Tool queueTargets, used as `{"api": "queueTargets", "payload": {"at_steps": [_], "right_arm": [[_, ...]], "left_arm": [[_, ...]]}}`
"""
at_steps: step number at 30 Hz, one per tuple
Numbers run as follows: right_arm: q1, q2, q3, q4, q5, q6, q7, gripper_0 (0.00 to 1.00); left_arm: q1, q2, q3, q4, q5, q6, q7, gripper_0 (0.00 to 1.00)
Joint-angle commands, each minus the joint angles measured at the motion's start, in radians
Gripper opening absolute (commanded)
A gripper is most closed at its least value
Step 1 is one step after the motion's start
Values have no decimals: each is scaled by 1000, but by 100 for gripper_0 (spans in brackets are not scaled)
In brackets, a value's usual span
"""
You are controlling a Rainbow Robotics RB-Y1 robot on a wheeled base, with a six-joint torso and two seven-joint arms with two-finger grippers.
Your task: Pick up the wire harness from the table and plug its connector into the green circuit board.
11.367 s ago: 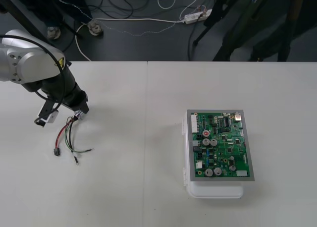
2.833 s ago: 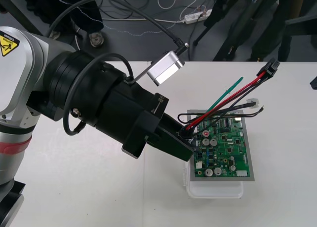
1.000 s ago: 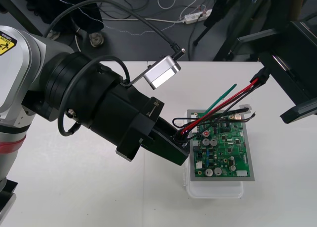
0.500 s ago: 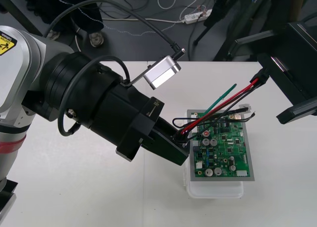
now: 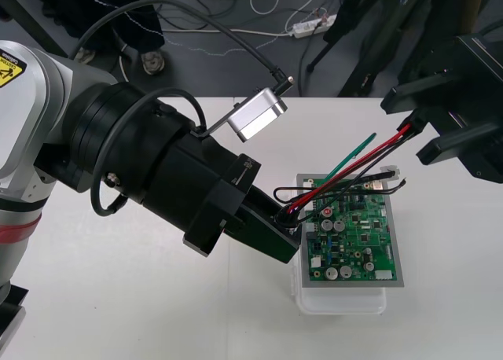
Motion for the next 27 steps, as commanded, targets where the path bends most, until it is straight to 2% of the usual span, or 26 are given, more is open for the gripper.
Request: {"api": "queueTargets", "payload": {"at_steps": [1, 16, 19, 20, 21, 22, 23, 24, 25, 27], "right_arm": [[-21, -24, 7, -28, -11, -5, -46, 0], [-18, -26, 7, -28, -13, -5, -68, 0], [-19, -27, 6, -28, -14, -5, -69, 0], [-19, -29, 6, -28, -13, -5, -71, 0], [-18, -27, 6, -28, -13, -5, -71, 0], [-18, -27, 6, -28, -13, -5, -71, 0], [-18, -29, 6, -28, -13, -5, -71, 0], [-18, -27, 7, -25, -13, -5, -72, 0], [-18, -29, 6, -23, -14, -5, -72, 0], [-18, -27, 6, -17, -13, -5, -76, 0]], "left_arm": [[-40, 17, -14, -26, 20, -23, 6, 0], [-40, 19, -14, -26, 22, -23, 3, 0], [-40, 19, -2, -26, 12, -23, -69, 0], [-40, 19, 10, -22, 3, -23, -104, 3], [-40, 17, 18, -21, -3, -23, -132, 40], [-40, 17, 18, -21, -3, -23, -132, 40], [-40, 17, 26, -6, -3, -23, -145, 65], [-40, 19, 26, 10, 3, -23, -153, 77], [-40, 17, 27, 20, 5, -23, -164, 81], [-40, 17, 32, 68, 8, -23, -233, 100]]}}
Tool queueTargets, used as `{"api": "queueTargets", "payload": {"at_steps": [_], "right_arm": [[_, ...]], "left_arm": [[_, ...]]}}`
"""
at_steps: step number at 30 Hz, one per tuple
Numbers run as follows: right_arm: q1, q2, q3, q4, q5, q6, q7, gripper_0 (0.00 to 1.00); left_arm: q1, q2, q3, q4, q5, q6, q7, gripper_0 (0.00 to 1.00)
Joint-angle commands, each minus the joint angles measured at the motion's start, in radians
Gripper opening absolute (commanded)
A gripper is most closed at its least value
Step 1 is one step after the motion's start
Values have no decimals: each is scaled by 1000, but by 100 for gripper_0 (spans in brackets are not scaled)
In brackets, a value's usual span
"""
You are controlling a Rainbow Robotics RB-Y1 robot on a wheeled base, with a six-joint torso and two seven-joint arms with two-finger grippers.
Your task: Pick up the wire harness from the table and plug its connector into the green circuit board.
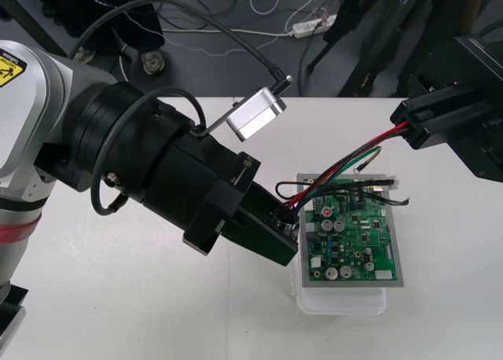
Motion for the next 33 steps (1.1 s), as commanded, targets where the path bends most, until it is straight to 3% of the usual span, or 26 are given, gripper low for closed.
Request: {"api": "queueTargets", "payload": {"at_steps": [1, 5, 22, 28, 33], "right_arm": [[-18, -28, 7, -17, -14, -5, -37, 0], [-18, -28, 6, -17, -14, -5, -43, 0], [-2, -64, 6, 43, -7, -5, -92, 0], [64, -90, -6, -19, -14, -5, -100, 0], [128, -101, -40, -86, -3, 122, -101, 0]], "left_arm": [[-40, 19, 29, 69, 9, -23, -212, 100], [-43, 17, 50, 142, 21, -23, -299, 100], [-10, 105, 144, 117, 72, -23, -341, 100], [83, 123, 277, 53, 86, 17, -365, 100], [186, 116, 383, 7, 106, 72, -384, 100]]}}
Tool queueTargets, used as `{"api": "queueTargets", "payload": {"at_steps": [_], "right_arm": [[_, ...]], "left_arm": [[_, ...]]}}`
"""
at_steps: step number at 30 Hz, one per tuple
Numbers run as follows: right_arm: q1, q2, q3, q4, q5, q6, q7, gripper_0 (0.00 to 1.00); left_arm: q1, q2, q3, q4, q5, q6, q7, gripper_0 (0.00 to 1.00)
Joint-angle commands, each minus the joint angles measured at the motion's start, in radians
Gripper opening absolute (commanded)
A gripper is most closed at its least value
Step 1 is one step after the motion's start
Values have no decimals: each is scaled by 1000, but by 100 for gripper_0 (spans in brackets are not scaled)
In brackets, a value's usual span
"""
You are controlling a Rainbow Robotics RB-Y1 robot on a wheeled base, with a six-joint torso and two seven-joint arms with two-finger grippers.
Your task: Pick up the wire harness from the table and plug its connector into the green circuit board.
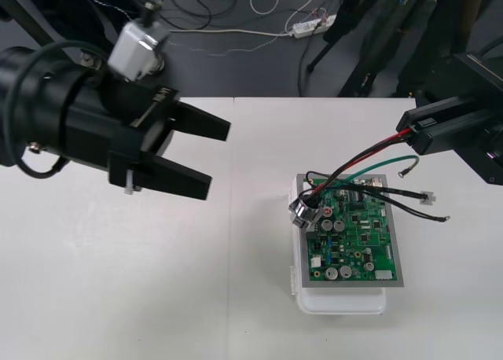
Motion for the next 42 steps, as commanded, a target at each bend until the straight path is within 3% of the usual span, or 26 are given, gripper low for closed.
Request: {"api": "queueTargets", "payload": {"at_steps": [1, 11, 16, 23, 30, 42], "right_arm": [[74, -46, -49, -91, 2, 104, -22, 0], [174, -45, -111, -210, 52, 320, -30, 0], [184, -43, -113, -246, 65, 355, -25, 0], [190, -28, -116, -313, 125, 427, -16, 0], [190, 41, -119, -379, 243, 498, -30, 0], [190, 72, -58, -431, 249, 565, -63, 0]], "left_arm": [[113, 25, 104, -74, 40, 84, -18, 100], [286, -71, 167, -276, -33, 274, -40, 100], [295, -156, 167, -319, -102, 303, -49, 100], [257, -261, 128, -330, -126, 336, -112, 100], [192, -261, 26, -328, -134, 412, -224, 100], [110, -263, -74, -327, -201, 480, -322, 100]]}}
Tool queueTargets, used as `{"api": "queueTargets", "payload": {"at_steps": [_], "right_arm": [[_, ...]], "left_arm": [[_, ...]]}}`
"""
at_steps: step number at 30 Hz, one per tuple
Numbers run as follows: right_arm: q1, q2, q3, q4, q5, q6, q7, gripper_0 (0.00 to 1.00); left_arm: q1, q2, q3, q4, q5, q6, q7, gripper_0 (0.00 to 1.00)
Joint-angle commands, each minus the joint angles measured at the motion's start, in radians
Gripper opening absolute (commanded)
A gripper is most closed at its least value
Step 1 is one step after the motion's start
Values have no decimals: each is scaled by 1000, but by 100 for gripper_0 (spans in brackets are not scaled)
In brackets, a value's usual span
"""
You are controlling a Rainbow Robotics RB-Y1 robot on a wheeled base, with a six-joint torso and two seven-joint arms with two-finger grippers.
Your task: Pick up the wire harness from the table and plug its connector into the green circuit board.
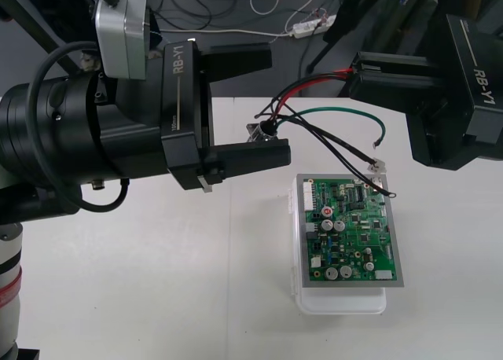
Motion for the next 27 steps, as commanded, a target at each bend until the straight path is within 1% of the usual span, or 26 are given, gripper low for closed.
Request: {"api": "queueTargets", "payload": {"at_steps": [1, 8, 17, 27], "right_arm": [[5, 26, 23, -40, 4, 22, -58, 0], [5, 61, 24, -54, 44, 20, -72, 0], [7, 61, 27, -56, 44, 18, -78, 0], [8, 60, 27, -62, 42, 18, -81, 0]], "left_arm": [[-76, -13, -49, -26, -10, 91, -12, 100], [-119, -8, -86, 10, 24, 123, 3, 100], [-151, 14, -104, 53, 67, 124, 14, 100], [-203, 139, -118, 77, 138, 124, 51, 100]]}}
